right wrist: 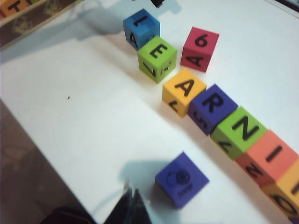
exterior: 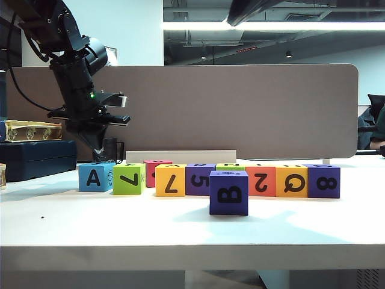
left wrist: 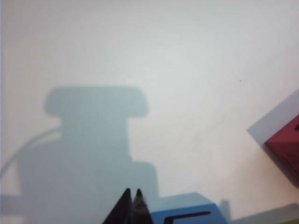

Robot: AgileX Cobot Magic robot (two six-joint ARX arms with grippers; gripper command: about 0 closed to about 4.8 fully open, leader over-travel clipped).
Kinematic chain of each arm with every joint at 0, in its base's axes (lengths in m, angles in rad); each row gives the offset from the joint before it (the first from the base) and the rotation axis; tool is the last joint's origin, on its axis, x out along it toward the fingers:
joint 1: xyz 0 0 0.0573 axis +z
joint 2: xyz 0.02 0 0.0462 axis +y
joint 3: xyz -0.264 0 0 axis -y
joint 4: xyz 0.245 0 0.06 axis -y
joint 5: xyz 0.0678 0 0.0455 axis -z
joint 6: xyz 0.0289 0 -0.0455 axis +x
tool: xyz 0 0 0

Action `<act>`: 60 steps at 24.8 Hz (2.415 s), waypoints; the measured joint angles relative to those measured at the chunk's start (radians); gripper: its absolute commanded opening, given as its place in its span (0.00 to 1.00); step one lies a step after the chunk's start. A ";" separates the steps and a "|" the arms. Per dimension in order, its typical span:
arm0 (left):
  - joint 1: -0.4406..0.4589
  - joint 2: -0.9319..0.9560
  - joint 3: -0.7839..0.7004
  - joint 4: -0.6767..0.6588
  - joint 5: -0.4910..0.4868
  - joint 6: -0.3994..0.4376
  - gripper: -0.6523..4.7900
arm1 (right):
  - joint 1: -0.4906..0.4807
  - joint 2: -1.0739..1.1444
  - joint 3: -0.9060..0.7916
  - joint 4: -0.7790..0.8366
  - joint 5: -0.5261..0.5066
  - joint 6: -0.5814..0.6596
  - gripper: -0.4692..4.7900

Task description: Select the appropriate blocks from the scattered letter blocks on the table and arrange them in a row to spell out "LEARNING".

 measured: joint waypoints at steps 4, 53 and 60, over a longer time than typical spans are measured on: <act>0.003 0.011 0.000 0.020 0.004 0.000 0.11 | 0.000 0.060 0.000 0.050 0.000 0.000 0.09; -0.002 0.035 0.175 -0.253 -0.011 -0.016 0.11 | 0.000 0.078 0.002 0.077 -0.039 0.000 0.09; 0.008 0.037 0.164 -0.426 -0.016 -0.013 0.11 | 0.000 0.078 0.002 0.076 -0.039 0.000 0.09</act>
